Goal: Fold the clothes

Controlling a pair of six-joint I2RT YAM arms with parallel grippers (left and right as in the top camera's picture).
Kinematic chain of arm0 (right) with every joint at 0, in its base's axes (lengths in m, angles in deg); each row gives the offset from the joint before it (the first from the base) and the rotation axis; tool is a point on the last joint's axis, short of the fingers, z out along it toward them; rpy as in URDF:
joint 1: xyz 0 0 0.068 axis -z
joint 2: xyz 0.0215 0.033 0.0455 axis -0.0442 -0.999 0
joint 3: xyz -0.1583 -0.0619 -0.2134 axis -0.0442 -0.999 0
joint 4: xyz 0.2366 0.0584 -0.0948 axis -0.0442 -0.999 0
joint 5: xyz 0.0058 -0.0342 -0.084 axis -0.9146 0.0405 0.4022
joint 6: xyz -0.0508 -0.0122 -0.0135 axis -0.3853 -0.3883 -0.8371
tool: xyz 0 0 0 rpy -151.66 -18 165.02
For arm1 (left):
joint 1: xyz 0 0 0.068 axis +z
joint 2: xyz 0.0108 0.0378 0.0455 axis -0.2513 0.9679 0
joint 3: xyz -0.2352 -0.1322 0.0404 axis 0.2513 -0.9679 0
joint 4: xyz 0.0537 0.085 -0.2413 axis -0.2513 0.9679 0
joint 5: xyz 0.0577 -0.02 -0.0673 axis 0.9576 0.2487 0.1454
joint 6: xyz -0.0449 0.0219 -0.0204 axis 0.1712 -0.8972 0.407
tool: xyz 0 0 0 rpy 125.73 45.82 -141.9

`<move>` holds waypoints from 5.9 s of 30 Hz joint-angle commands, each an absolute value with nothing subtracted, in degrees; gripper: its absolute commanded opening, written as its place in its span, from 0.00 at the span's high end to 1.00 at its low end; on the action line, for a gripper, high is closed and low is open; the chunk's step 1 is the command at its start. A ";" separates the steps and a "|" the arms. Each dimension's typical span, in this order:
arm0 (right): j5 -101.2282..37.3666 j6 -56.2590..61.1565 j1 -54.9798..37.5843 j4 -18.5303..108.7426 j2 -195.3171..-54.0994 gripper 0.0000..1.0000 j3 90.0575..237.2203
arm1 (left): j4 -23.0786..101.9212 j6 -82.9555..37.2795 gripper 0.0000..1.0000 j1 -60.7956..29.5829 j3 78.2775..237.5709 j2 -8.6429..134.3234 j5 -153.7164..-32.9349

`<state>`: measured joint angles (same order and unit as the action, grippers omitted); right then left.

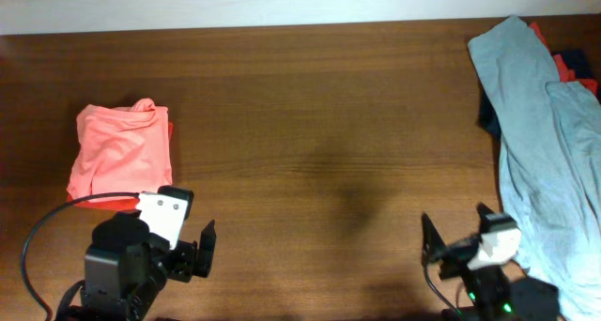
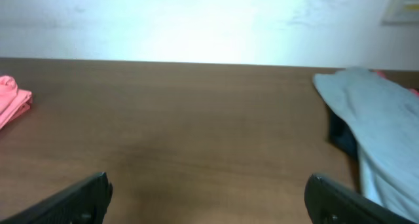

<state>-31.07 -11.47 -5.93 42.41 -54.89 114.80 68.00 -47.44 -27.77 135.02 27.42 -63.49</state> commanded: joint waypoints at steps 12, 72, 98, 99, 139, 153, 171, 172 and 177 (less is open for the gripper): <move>-30.65 -10.58 -7.59 80.88 -54.16 0.01 90.08 | 67.87 -46.69 0.01 -27.90 134.97 27.12 -62.90; -30.78 -10.60 -7.73 74.03 -54.67 0.01 90.08 | 68.41 -46.69 0.01 -25.10 131.46 19.86 -62.90; -30.78 -10.58 -7.73 74.06 -54.67 0.01 90.08 | 7.59 -46.96 0.01 -18.87 81.42 -6.98 -62.86; -30.78 -10.60 -7.73 74.06 -54.67 0.01 90.08 | 3.65 -46.94 0.01 -18.87 79.30 -7.18 -62.88; -30.78 -10.58 -7.73 74.03 -54.67 0.01 90.08 | 10.25 -46.91 0.01 -18.90 78.85 -8.47 -62.92; -30.78 -10.60 -7.73 74.06 -54.67 0.01 90.08 | 9.75 -46.91 0.01 -18.90 78.61 -8.47 -62.92; -30.78 -10.58 -7.73 74.06 -54.67 0.01 90.08 | 9.73 -46.91 0.01 -18.90 78.58 -8.49 -62.92; -30.78 -10.60 -7.73 74.03 -54.67 0.01 90.08 | 9.73 -46.91 0.01 -18.90 78.58 -8.49 -62.92; -30.78 -10.58 -7.73 74.06 -54.67 0.01 90.08 | 9.71 -46.91 0.01 -18.90 78.58 -8.49 -62.90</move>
